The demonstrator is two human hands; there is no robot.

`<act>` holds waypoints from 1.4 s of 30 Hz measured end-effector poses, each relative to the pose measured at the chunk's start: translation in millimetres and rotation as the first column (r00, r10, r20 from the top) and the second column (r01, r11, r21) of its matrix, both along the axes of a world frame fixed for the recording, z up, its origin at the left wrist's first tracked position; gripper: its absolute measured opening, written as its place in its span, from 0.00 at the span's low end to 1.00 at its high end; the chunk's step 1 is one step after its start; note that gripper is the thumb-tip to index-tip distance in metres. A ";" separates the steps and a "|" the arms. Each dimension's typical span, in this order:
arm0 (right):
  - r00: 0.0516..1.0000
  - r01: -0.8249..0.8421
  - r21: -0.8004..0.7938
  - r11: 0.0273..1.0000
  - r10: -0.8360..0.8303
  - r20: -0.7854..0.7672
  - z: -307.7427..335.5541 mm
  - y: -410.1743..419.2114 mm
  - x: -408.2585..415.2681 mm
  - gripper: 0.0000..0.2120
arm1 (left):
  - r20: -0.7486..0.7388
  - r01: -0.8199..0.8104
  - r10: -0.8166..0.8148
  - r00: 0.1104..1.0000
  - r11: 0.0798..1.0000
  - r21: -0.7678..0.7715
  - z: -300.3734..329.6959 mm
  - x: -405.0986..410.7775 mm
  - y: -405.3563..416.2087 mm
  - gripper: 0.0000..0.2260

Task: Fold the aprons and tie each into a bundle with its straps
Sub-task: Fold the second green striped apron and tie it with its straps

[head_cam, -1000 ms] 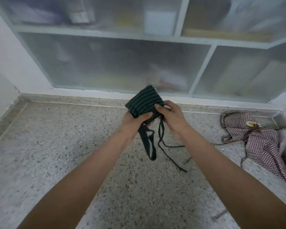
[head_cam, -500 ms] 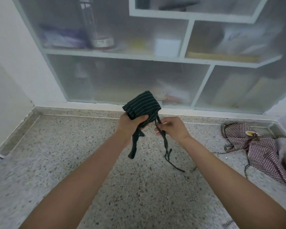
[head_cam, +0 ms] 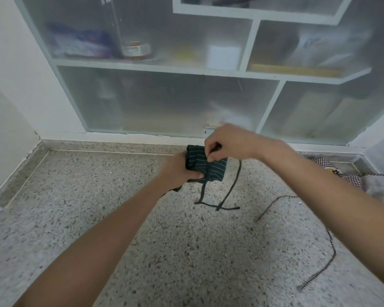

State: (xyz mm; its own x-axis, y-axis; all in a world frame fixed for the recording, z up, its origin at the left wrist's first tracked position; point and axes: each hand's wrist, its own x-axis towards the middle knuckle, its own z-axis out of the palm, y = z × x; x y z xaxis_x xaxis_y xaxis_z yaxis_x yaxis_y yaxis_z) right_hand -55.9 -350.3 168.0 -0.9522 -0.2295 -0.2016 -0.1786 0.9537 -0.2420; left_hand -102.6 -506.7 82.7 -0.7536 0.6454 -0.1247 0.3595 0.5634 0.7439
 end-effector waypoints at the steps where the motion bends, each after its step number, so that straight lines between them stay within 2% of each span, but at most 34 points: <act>1: 1.000 -0.005 -0.077 0.997 0.004 -0.008 6.9 4.3 -0.9 0.03 | 0.072 0.062 -0.062 0.995 0.998 0.009 3.7 0.9 -3.0 0.19; 3: 0.999 0.043 -0.315 0.948 -0.046 -0.001 13.6 11.2 -0.8 0.02 | 0.238 0.161 -0.173 0.956 0.984 0.071 11.0 2.1 -8.5 0.18; 4: 0.995 0.091 -0.448 0.889 -0.099 0.006 12.9 15.0 -0.9 0.02 | 0.296 0.192 -0.214 0.931 0.976 0.103 15.1 2.6 -11.5 0.18; 6: 0.964 0.233 -0.672 0.703 -0.257 0.065 1.3 23.5 1.5 0.01 | 0.367 0.210 -0.270 0.890 0.958 0.195 21.2 3.2 -16.5 0.16; 8: 0.896 0.392 -0.799 0.456 -0.388 0.218 -27.4 29.5 5.9 0.04 | 0.433 0.127 -0.254 0.865 0.945 0.302 22.8 2.1 -19.2 0.14; 10: 0.820 0.517 -0.818 0.252 -0.420 0.389 -60.9 24.4 10.1 0.10 | 0.469 0.034 -0.206 0.859 0.937 0.348 21.4 1.6 -19.3 0.15; 12: 0.776 0.566 -0.817 0.111 -0.408 0.482 -85.3 10.3 15.1 0.14 | 0.455 -0.021 -0.162 0.875 0.928 0.371 17.2 2.2 -17.1 0.17; 15: 0.774 0.535 -0.844 -0.012 -0.394 0.496 -103.9 -11.6 18.6 0.13 | 0.476 -0.126 -0.107 0.873 0.893 0.432 8.2 1.8 -13.8 0.18; 17: 0.753 0.529 -0.848 -0.028 -0.445 0.485 -108.0 -22.2 18.4 0.09 | 0.495 -0.167 -0.074 0.866 0.890 0.424 1.6 1.8 -12.4 0.18; 19: 0.735 0.540 -0.841 0.021 -0.498 0.460 -110.6 -26.8 16.8 0.09 | 0.519 -0.202 -0.050 0.853 0.885 0.418 -5.0 2.7 -12.3 0.18; 22: 0.736 0.563 -0.820 0.098 -0.511 0.444 -111.3 -28.9 20.0 0.08 | 0.541 -0.246 -0.030 0.841 0.869 0.430 -10.3 3.5 -14.2 0.14; 25: 0.745 0.616 -0.783 0.092 -0.392 0.540 -115.5 -28.6 30.2 0.10 | 0.547 -0.284 -0.015 0.837 0.843 0.457 -11.9 -0.3 -18.0 0.11; 27: 0.749 0.644 -0.763 0.056 -0.247 0.615 -120.6 -23.7 39.2 0.13 | 0.540 -0.319 0.035 0.841 0.838 0.442 -13.6 -4.7 -21.2 0.12; 29: 0.742 0.665 -0.747 -0.016 -0.107 0.662 -122.8 -14.5 43.9 0.10 | 0.534 -0.324 0.062 0.843 0.852 0.412 -13.7 -7.1 -26.7 0.12; 31: 0.720 0.693 -0.721 -0.008 -0.046 0.692 -117.5 -0.4 41.9 0.05 | 0.508 -0.246 0.012 0.861 0.885 0.396 -12.3 -7.2 -32.6 0.12; 33: 0.711 0.701 -0.702 0.125 -0.044 0.702 -106.9 13.0 33.8 0.06 | 0.456 -0.097 -0.092 0.885 0.922 0.376 -8.8 -4.3 -36.4 0.13; 36: 0.706 0.664 -0.591 0.458 -0.122 0.698 -81.8 19.6 12.9 0.06 | 0.337 0.120 -0.197 0.921 0.964 0.236 -1.1 2.1 -32.3 0.13; 38: 0.693 0.597 -0.432 0.677 -0.162 0.703 -65.4 17.0 -3.8 0.04 | 0.267 0.228 -0.257 0.929 0.964 0.135 2.2 5.4 -26.4 0.12; 40: 0.673 0.547 -0.290 0.785 -0.207 0.710 -55.6 16.2 -18.4 0.05 | 0.226 0.286 -0.295 0.928 0.956 0.072 2.1 6.6 -22.2 0.11; 42: 0.668 0.548 -0.194 0.814 -0.286 0.687 -46.3 13.8 -25.2 0.07 | 0.176 0.286 -0.286 0.942 0.958 0.025 -1.3 5.5 -19.1 0.13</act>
